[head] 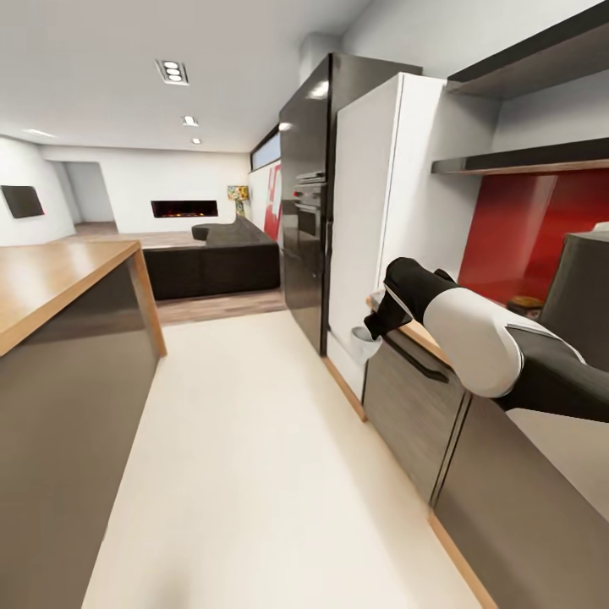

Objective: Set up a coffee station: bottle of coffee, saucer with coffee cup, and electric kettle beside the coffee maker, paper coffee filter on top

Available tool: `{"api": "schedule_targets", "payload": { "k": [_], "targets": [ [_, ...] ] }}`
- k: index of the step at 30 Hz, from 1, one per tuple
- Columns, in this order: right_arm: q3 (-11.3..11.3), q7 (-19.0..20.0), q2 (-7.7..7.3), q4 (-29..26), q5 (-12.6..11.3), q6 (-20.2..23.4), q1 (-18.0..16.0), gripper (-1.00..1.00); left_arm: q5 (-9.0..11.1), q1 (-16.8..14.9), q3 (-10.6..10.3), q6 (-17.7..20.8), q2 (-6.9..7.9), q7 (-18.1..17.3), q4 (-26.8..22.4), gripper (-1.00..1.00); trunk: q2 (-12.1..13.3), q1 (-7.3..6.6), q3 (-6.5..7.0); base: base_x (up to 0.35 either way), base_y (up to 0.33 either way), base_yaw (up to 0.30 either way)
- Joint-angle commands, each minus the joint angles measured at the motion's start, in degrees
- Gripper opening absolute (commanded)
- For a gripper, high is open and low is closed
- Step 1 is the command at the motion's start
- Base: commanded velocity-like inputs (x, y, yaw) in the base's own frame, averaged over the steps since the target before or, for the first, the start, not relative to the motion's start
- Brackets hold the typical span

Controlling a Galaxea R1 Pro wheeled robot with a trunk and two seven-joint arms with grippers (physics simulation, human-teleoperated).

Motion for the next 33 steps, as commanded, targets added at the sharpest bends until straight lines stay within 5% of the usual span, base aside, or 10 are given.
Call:
{"api": "schedule_targets", "payload": {
  "k": [1,14,33],
  "targets": [
    [-0.4,0.3,0.03,-0.1,0.6,0.2,0.0,-1.0,0.4,0.0,-0.5,-0.5,0.01,-0.1,0.0,1.0,0.0,0.03,-0.06,0.312,0.075,-0.122],
    [-0.4,0.5,0.03,-0.1,0.6,0.2,0.0,-1.0,0.3,0.0,-0.5,-0.5,0.03,-0.1,0.0,1.0,0.0,0.03,0.15,0.079,0.014,-0.22],
    [-0.4,2.6,0.03,-0.2,0.6,0.2,0.0,-1.0,0.3,0.0,-0.5,-0.5,0.03,-0.1,0.0,1.0,0.0,0.03,0.16,0.034,0.024,-0.024]
  ]
}}
